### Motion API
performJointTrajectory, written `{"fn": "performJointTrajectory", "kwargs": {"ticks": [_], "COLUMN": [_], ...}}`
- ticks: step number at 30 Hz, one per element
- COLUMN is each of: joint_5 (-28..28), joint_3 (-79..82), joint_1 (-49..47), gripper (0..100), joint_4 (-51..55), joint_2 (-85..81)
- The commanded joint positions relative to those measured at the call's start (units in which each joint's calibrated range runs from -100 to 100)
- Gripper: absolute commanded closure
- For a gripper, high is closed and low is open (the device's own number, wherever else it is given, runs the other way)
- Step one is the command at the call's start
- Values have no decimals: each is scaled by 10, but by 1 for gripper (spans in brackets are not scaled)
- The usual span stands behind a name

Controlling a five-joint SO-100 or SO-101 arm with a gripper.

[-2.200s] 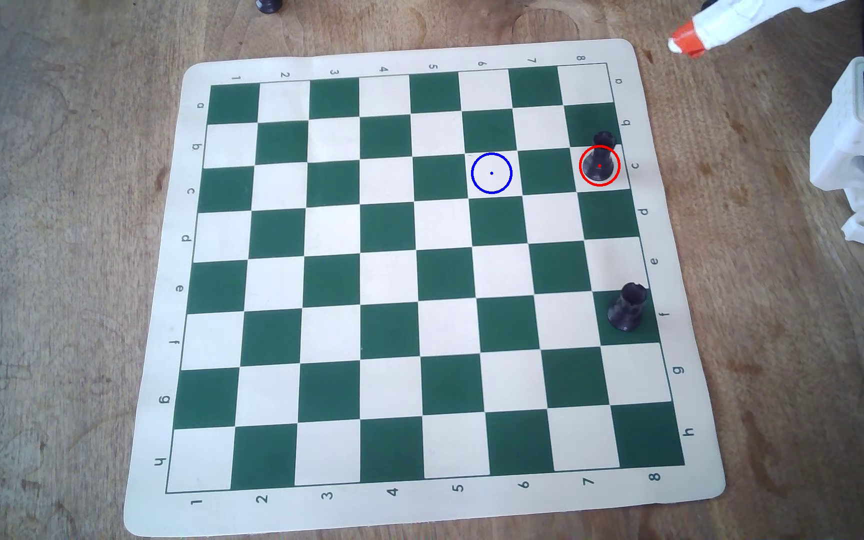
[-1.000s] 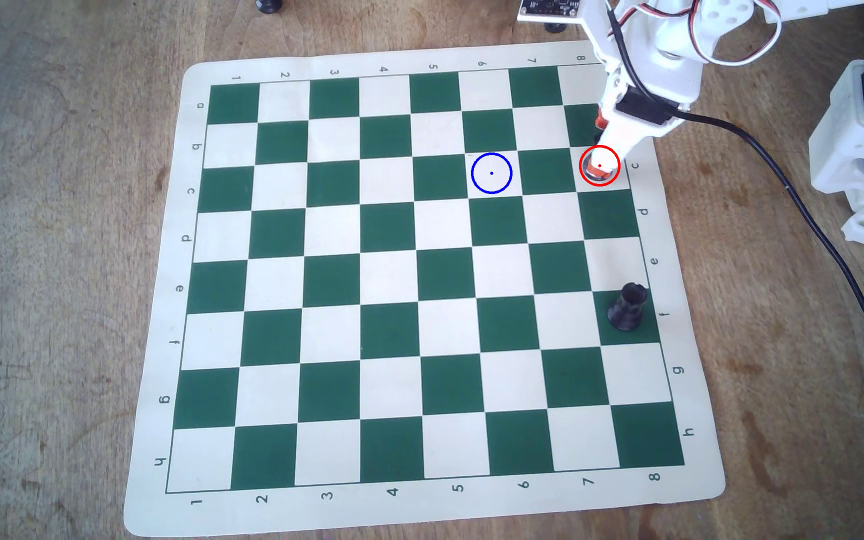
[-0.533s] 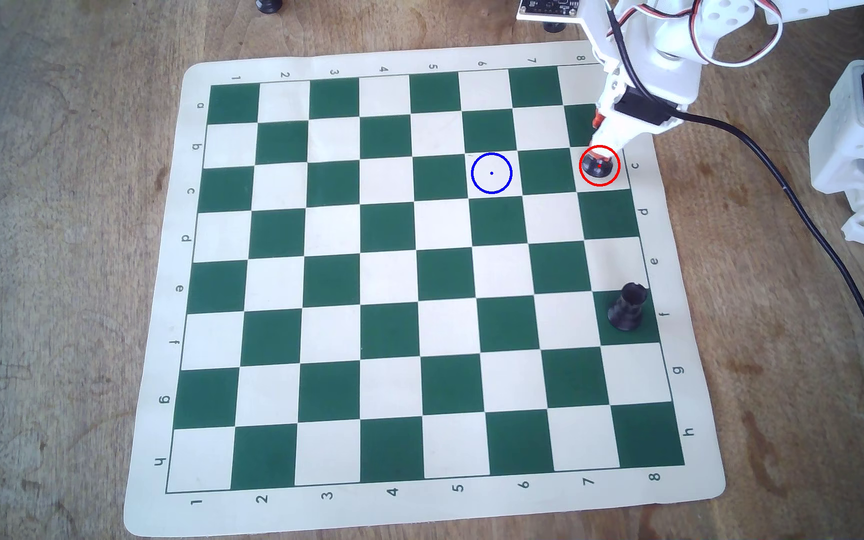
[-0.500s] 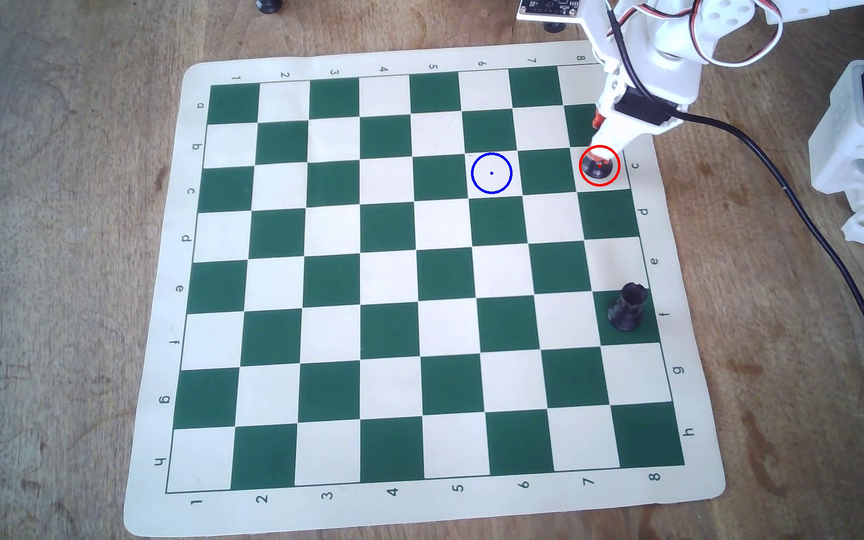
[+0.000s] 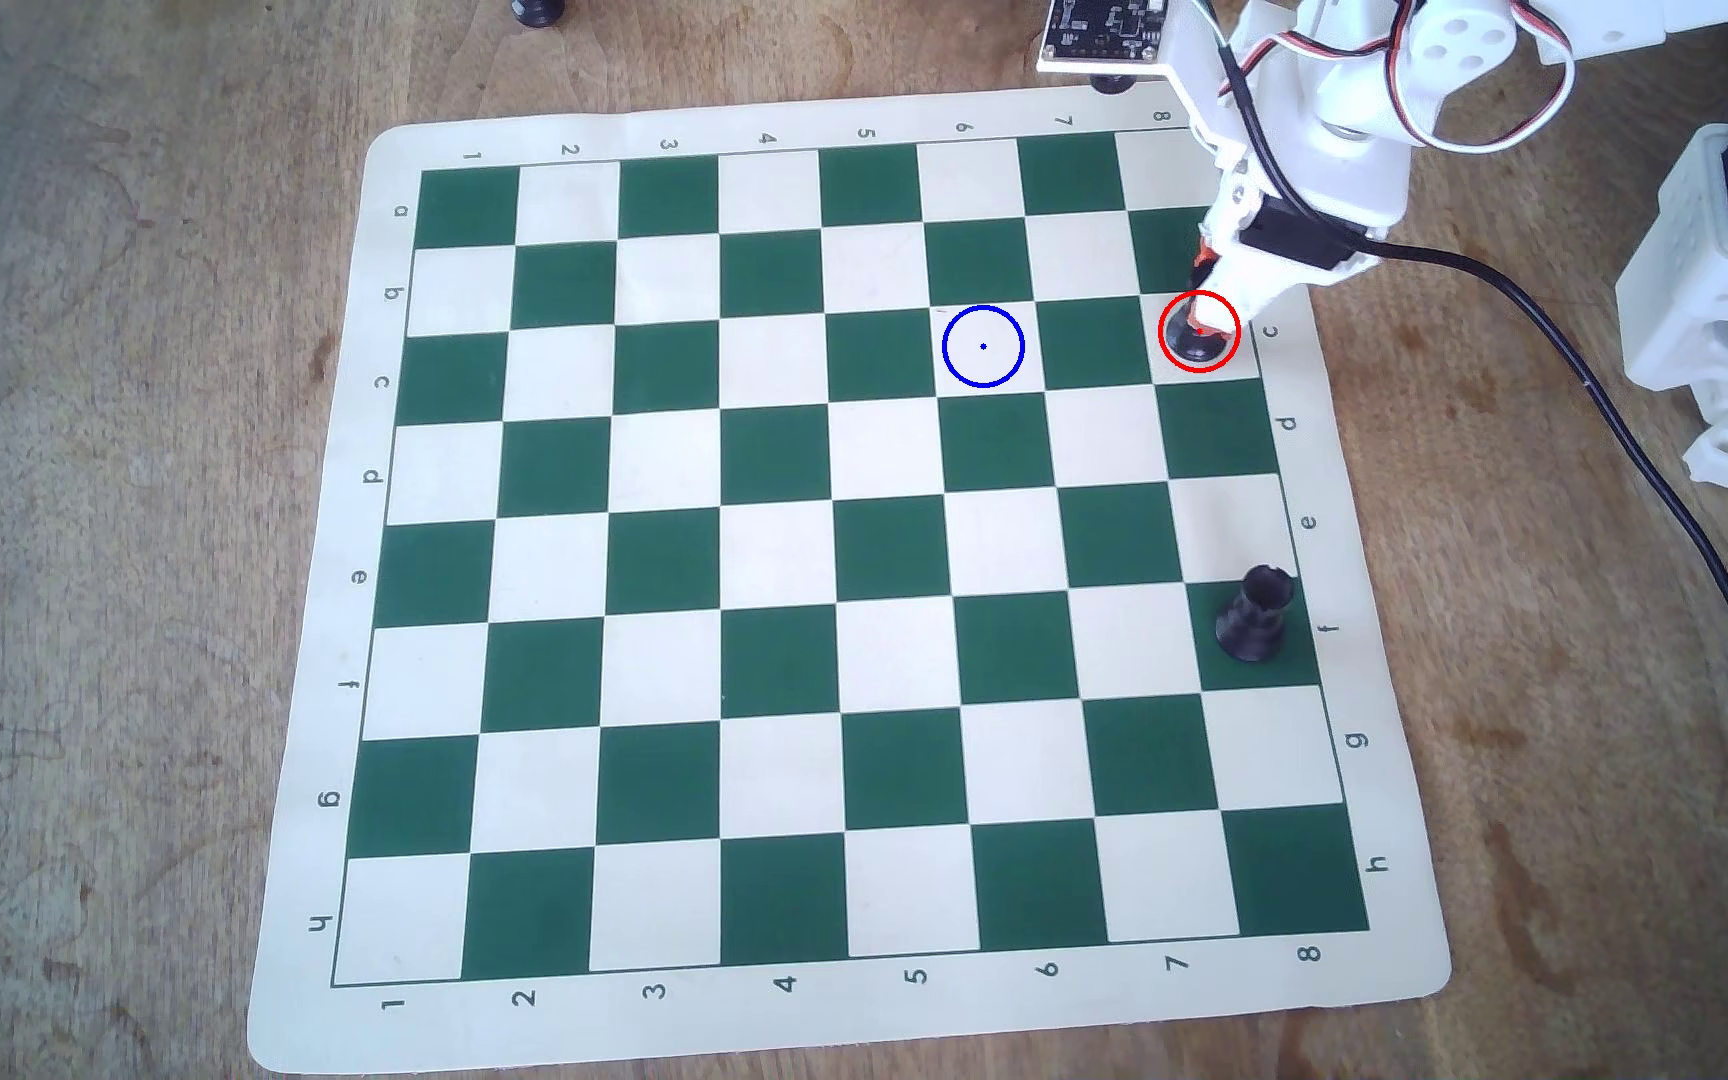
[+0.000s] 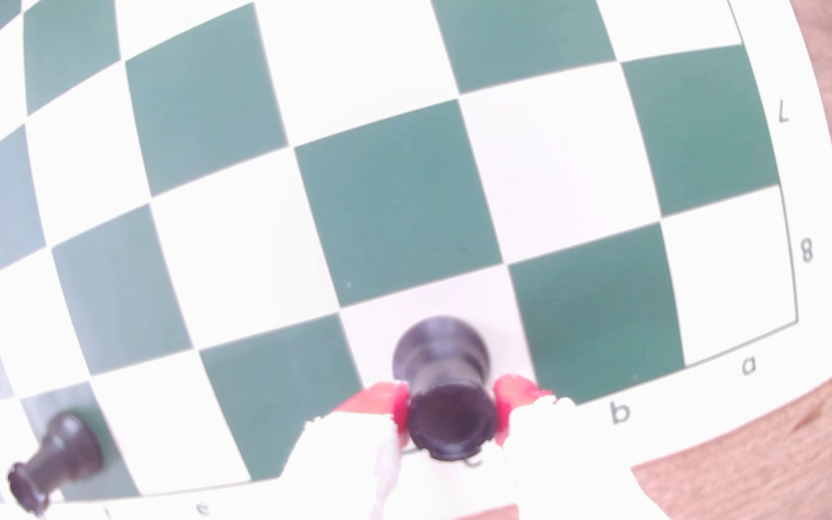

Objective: Move the chess piece from red to blue

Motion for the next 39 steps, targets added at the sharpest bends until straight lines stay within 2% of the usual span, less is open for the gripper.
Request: {"fn": "performJointTrajectory", "kwargs": {"ticks": [1,6,13,23,39], "joint_5": [4,5,-2,-10,-19], "joint_3": [-31,-176,-386,-510,-480], "joint_1": [-3,-4,-11,-27,-31], "gripper": [100,100,100,100,100], "joint_4": [42,201,259,234,111], "joint_2": [-20,-61,-36,84,234]}}
